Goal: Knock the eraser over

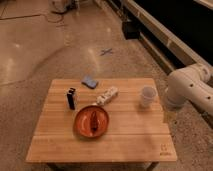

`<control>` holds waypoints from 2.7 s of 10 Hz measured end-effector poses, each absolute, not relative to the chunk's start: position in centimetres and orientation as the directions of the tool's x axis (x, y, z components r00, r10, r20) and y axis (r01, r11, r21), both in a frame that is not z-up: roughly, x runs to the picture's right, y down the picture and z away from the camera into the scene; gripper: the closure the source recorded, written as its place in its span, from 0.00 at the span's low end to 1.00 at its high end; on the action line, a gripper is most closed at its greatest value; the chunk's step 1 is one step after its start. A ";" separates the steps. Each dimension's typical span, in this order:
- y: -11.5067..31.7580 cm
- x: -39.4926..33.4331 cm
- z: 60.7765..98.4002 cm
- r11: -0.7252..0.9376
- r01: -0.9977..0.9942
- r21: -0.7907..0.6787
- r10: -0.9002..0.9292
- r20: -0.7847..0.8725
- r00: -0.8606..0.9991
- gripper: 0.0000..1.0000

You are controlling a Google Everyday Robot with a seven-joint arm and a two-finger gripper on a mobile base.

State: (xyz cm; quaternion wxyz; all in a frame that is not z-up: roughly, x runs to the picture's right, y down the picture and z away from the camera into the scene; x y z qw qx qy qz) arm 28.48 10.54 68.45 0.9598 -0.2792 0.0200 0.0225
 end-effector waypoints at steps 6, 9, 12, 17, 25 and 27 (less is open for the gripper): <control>10.5 28.5 68.5 0.843 -0.054 -0.535 0.032 -0.051 0.998 0.35; 10.5 28.5 68.5 0.843 -0.054 -0.535 0.032 -0.051 0.998 0.35; 10.5 28.5 68.5 0.843 -0.054 -0.535 0.032 -0.051 0.998 0.35; 10.5 28.5 68.5 0.843 -0.054 -0.535 0.032 -0.051 0.998 0.35; 9.8 19.6 69.0 0.831 0.080 -0.551 -0.039 0.085 0.996 0.35; 9.7 14.2 69.9 0.813 0.172 -0.556 -0.084 0.179 0.980 0.35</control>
